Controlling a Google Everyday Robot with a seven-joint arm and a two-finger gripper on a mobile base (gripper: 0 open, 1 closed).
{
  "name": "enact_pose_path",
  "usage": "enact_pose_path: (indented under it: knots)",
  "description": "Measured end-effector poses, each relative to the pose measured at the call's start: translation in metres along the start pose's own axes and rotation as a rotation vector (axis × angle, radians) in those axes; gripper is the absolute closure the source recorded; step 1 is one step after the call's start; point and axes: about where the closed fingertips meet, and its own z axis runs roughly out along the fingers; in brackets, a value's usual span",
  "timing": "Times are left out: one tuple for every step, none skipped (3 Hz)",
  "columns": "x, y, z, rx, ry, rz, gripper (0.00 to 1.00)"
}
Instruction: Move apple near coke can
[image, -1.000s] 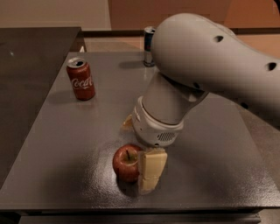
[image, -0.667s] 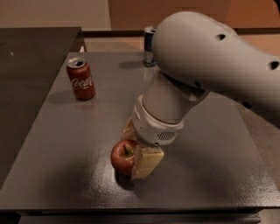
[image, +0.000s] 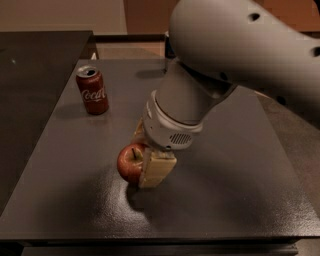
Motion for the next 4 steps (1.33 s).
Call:
enact_pose_path:
  knots:
    - [-0.017, -0.034, -0.006, 0.063, -0.005, 0.077, 1.0]
    - [-0.029, -0.07, -0.007, 0.124, -0.002, 0.157, 1.0]
    - [-0.027, -0.103, -0.003, 0.167, 0.008, 0.225, 1.0]
    - [-0.014, -0.131, 0.005, 0.193, 0.012, 0.293, 1.0]
